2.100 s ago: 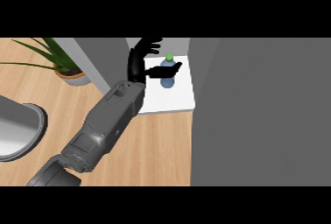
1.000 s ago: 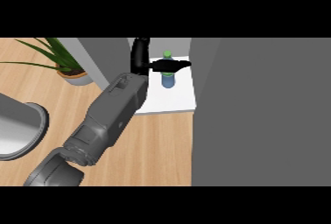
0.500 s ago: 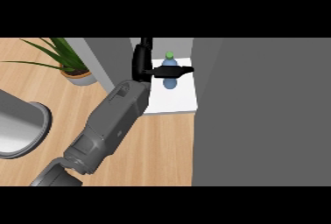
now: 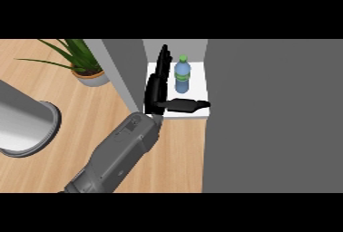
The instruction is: Pick up the bottled water, place it into the cabinet and close the cabinet
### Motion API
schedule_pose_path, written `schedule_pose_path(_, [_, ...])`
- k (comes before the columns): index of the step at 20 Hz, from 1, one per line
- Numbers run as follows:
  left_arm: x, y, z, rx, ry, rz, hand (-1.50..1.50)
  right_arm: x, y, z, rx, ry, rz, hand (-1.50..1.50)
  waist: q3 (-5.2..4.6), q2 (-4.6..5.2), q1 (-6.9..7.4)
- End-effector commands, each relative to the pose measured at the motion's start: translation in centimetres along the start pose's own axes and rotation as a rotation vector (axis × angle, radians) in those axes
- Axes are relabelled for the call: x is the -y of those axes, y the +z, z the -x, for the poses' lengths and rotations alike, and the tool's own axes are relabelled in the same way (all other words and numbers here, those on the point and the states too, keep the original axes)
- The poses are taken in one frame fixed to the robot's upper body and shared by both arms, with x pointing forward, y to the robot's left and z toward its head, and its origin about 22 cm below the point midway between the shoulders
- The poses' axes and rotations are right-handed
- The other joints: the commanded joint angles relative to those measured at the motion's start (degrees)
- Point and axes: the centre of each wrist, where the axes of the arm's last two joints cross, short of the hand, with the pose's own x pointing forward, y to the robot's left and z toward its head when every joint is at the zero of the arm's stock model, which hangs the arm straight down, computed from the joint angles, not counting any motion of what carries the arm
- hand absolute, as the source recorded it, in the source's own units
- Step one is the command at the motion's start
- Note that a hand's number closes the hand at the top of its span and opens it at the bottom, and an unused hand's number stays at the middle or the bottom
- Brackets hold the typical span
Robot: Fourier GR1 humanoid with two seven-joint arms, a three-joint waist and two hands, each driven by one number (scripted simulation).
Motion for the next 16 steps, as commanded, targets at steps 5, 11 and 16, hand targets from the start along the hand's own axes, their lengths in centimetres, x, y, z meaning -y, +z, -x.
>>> schedule_pose_path(5, [0.5, 9.1, 0.3, -0.031, 0.128, 0.039, -1.50, -1.9, 0.0, -2.4, 0.029, 0.047, -0.020, -1.50, 0.01, -0.19, 1.73])
schedule_pose_path(11, [-0.8, 12.7, -1.8, -0.049, 0.172, 0.093, 1.50, -2.9, -0.7, -2.4, 0.034, 0.074, -0.049, -1.50, 0.02, 0.17, 1.36])
schedule_pose_path(16, [-3.5, 15.9, -2.9, -0.043, 0.172, 0.136, 1.50, -3.1, -1.5, -2.9, -0.001, 0.084, -0.140, 1.50, 0.00, 0.24, 1.32])
